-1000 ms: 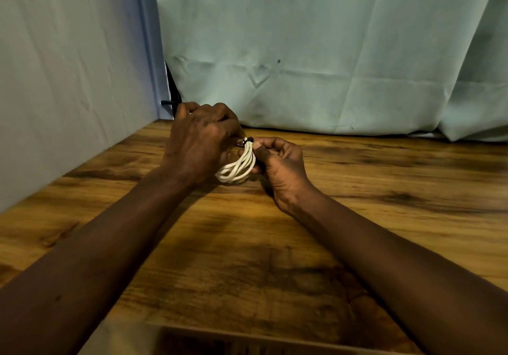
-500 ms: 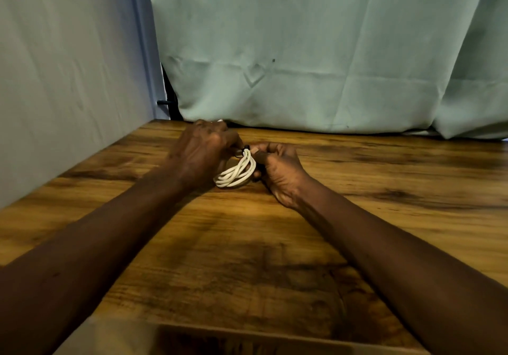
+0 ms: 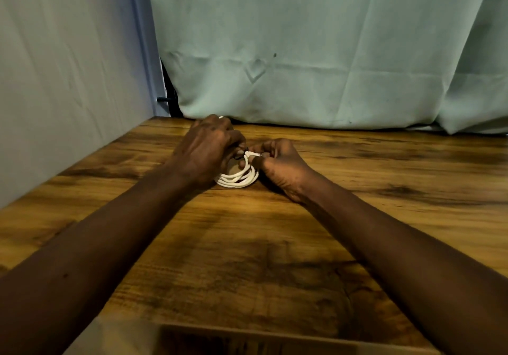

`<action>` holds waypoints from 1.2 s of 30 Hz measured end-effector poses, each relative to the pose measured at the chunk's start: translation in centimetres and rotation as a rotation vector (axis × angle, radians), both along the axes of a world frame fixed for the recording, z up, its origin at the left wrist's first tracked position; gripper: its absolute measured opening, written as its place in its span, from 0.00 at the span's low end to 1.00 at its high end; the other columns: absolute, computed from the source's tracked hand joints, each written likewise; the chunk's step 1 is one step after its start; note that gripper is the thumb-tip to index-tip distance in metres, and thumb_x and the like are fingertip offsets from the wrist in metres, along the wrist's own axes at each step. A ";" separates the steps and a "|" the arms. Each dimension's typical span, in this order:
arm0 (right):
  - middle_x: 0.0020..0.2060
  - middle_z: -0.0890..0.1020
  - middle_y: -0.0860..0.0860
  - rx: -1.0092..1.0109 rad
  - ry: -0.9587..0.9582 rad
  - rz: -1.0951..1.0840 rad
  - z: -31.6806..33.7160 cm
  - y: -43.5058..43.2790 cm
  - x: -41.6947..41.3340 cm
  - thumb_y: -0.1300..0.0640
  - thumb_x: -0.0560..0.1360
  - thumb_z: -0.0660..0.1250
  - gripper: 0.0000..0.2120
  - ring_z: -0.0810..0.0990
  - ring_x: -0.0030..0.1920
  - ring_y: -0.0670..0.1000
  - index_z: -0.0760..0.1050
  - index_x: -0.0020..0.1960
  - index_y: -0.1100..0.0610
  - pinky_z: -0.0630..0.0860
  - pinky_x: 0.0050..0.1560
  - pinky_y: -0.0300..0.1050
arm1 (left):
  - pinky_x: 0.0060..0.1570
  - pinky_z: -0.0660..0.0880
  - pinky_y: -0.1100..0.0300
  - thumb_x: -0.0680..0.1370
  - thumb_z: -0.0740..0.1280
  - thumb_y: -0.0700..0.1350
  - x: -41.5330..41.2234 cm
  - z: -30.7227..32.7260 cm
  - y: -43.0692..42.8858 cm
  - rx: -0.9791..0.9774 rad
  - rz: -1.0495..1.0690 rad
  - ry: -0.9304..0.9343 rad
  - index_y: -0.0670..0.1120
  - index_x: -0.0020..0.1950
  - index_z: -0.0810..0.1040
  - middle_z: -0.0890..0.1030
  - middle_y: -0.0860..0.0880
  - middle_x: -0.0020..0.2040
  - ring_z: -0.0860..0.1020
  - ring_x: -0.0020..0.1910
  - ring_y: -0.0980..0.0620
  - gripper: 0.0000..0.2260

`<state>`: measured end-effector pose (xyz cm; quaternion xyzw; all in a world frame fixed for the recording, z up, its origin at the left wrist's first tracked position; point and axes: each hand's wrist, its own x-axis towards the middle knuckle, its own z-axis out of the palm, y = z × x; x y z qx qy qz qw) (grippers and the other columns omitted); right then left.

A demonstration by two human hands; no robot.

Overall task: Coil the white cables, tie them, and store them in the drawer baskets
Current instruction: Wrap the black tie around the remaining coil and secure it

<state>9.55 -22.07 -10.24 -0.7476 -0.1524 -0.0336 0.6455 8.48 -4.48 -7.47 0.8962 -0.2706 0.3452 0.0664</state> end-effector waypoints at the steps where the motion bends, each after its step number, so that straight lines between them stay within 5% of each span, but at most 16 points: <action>1: 0.48 0.87 0.63 -0.014 -0.011 -0.005 -0.1 0.0 0.0 0.69 0.77 0.70 0.06 0.86 0.49 0.60 0.83 0.52 0.66 0.81 0.57 0.58 | 0.49 0.69 0.49 0.79 0.70 0.46 0.1 0.0 0.0 0.007 0.007 0.000 0.50 0.56 0.84 0.79 0.47 0.48 0.75 0.51 0.43 0.07; 5: 0.47 0.88 0.58 -0.056 -0.037 -0.008 0.0 0.0 -0.2 0.70 0.77 0.68 0.11 0.86 0.53 0.60 0.84 0.47 0.56 0.82 0.60 0.59 | 0.48 0.70 0.50 0.78 0.71 0.44 0.1 0.1 -0.1 0.042 -0.008 -0.006 0.48 0.53 0.84 0.81 0.45 0.47 0.76 0.49 0.43 0.04; 10: 0.48 0.87 0.61 -0.052 -0.013 -0.002 0.1 -0.1 -0.2 0.70 0.77 0.68 0.06 0.86 0.53 0.63 0.83 0.50 0.62 0.82 0.59 0.60 | 0.42 0.69 0.58 0.75 0.76 0.42 -0.5 0.3 -0.2 -0.024 -0.077 0.034 0.49 0.49 0.86 0.85 0.50 0.44 0.79 0.44 0.50 0.05; 15: 0.47 0.87 0.61 -0.017 0.020 -0.010 0.5 -0.2 -0.5 0.70 0.77 0.69 0.07 0.86 0.44 0.55 0.83 0.48 0.60 0.81 0.41 0.44 | 0.41 0.70 0.62 0.74 0.77 0.42 -1.2 0.4 -0.4 -0.038 -0.049 0.071 0.52 0.51 0.87 0.87 0.52 0.45 0.81 0.42 0.54 0.08; 25: 0.45 0.87 0.57 -0.022 -0.003 -0.009 0.6 -0.1 -0.7 0.70 0.77 0.68 0.08 0.84 0.41 0.49 0.82 0.48 0.59 0.80 0.41 0.39 | 0.45 0.78 0.52 0.74 0.75 0.43 -1.9 -0.4 -1.2 -0.170 0.082 0.026 0.50 0.56 0.80 0.84 0.51 0.44 0.81 0.45 0.48 0.12; 36: 0.40 0.86 0.52 -0.081 -0.023 0.000 0.4 -0.3 -0.4 0.67 0.78 0.68 0.10 0.84 0.41 0.48 0.81 0.45 0.55 0.79 0.41 0.43 | 0.38 0.64 0.56 0.75 0.73 0.43 -2.0 -0.1 -1.8 -0.108 0.126 0.026 0.52 0.49 0.71 0.79 0.50 0.41 0.75 0.39 0.47 0.12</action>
